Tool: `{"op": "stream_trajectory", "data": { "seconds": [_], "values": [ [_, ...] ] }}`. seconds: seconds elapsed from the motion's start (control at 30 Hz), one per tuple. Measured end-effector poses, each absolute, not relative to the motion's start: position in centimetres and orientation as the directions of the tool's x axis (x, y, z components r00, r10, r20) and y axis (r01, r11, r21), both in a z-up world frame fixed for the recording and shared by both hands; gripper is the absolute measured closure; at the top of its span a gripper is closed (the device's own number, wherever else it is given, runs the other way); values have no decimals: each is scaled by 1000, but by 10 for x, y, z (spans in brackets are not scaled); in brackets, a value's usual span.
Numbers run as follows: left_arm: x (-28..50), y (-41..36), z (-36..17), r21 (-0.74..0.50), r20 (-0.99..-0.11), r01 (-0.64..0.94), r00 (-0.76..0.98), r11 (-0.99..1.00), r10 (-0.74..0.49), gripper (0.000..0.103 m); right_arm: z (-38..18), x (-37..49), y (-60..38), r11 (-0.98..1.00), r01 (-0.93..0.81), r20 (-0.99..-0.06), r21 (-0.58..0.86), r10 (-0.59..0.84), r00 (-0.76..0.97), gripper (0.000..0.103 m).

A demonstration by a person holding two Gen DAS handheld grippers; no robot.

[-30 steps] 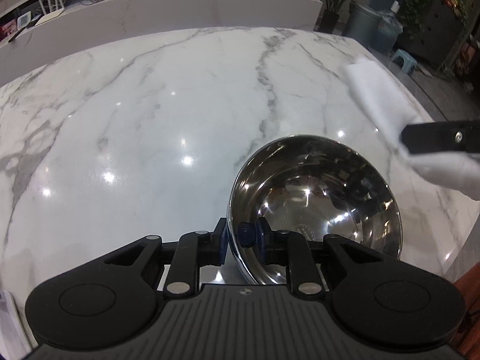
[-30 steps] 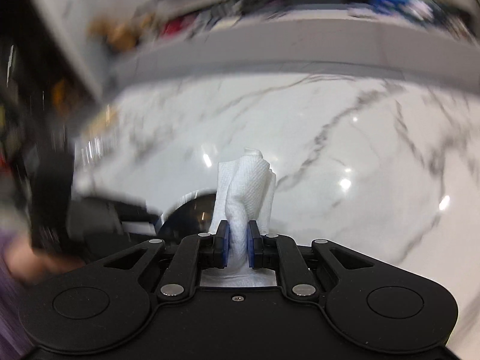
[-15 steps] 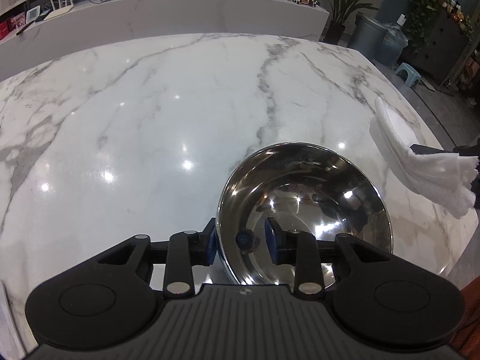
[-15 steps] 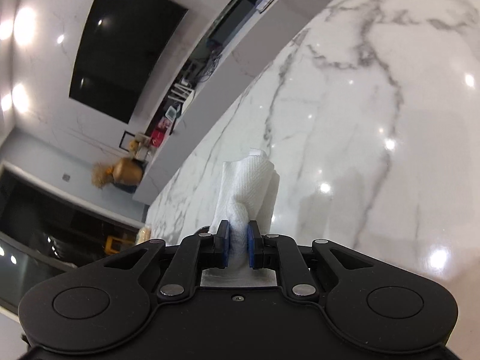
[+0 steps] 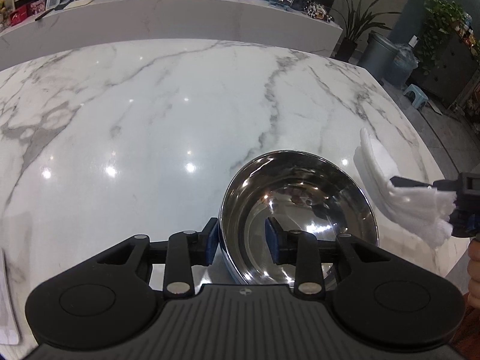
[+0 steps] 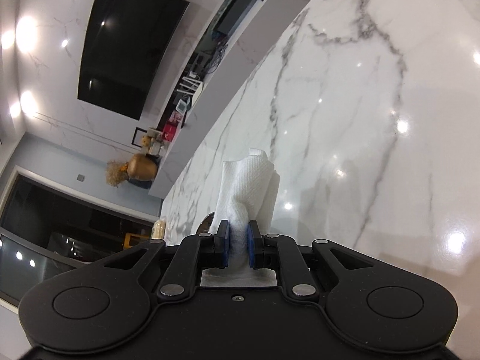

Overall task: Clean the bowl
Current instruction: 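Lift the cloth out of the bowl with the right gripper, then wipe the blue bowl exterior with the cloth in the right gripper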

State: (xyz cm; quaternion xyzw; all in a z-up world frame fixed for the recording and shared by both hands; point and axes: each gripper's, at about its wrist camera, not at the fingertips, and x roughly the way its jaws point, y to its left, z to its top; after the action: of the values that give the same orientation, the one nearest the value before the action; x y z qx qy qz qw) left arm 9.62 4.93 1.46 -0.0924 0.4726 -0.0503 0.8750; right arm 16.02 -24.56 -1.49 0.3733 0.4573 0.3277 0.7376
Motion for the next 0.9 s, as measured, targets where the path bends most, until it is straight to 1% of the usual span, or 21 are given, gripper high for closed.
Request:
{"op": "stream_trajectory", "data": {
  "seconds": [0.33, 0.5, 0.73, 0.9],
  "values": [
    [99, 44, 10, -198, -817, 22, 548, 980, -177, 73, -19, 156, -241, 544, -161, -475, 824, 816, 328, 92],
    [100, 44, 6, -193, -827, 32, 532, 981, -180, 73, -19, 157, -241, 545, -156, -476, 824, 814, 332, 92],
    [100, 42, 3, -178, -838, 43, 518, 983, -174, 75, -22, 159, -240, 568, -154, -501, 808, 801, 327, 92],
    [101, 38, 0, -164, -843, 51, 511, 985, -167, 76, -27, 158, -234, 615, -152, -555, 774, 773, 307, 92]
  ]
}}
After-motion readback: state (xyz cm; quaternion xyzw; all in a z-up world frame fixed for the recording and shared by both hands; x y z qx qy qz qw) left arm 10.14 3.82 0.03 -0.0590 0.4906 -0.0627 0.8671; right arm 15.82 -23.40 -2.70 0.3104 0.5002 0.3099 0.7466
